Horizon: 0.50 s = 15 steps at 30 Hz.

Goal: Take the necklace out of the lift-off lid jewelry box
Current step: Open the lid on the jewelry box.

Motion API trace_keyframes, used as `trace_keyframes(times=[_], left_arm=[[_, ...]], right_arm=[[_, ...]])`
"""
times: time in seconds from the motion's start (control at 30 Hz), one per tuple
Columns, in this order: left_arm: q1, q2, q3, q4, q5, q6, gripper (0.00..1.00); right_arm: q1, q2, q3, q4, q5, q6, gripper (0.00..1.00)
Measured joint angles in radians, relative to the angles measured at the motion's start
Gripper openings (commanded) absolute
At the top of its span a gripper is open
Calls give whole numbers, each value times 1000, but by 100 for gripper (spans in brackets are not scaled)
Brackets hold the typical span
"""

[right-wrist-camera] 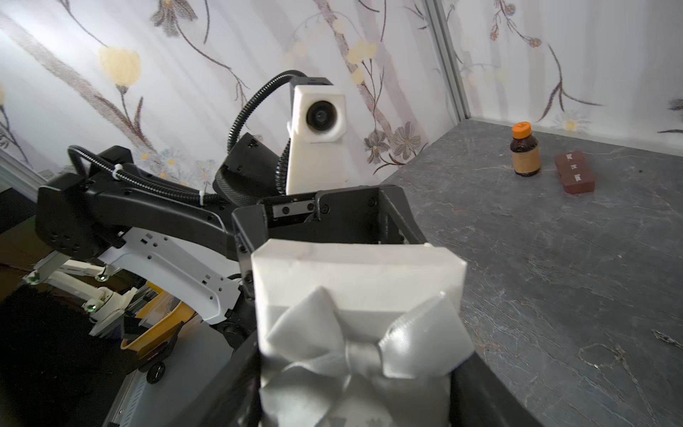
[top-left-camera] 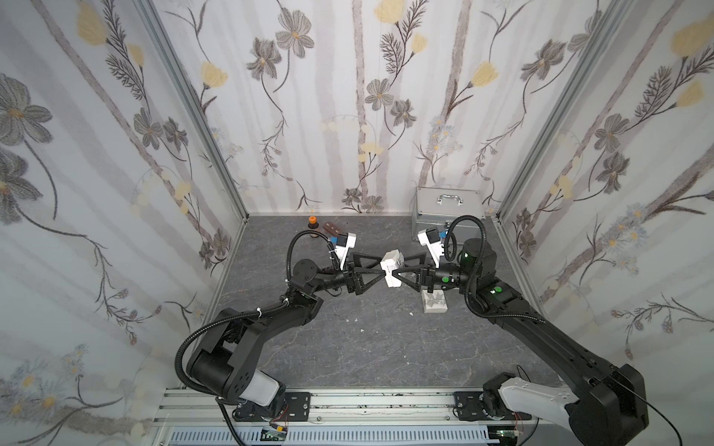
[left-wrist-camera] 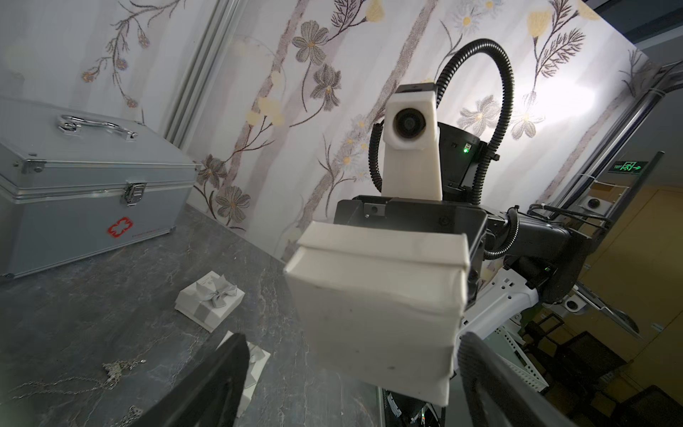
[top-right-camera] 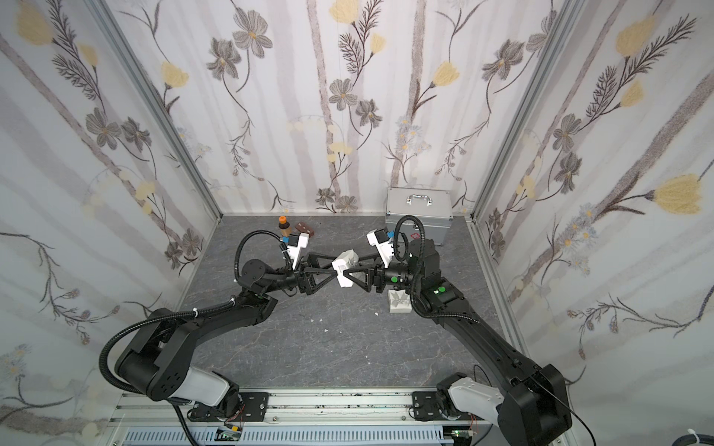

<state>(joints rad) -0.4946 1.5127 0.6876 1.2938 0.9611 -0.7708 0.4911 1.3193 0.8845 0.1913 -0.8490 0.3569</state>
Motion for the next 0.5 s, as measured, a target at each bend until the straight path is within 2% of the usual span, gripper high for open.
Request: trace_keyframes(times=[0.13,0.5], left_arm=[[-31,9,17,42,15,-19,88],[-47,-26,17,63,38,-19,77]], right_arm=[[0,0,-2,30,-32,19,67],[-2,-10,-10,95,-93,49,67]])
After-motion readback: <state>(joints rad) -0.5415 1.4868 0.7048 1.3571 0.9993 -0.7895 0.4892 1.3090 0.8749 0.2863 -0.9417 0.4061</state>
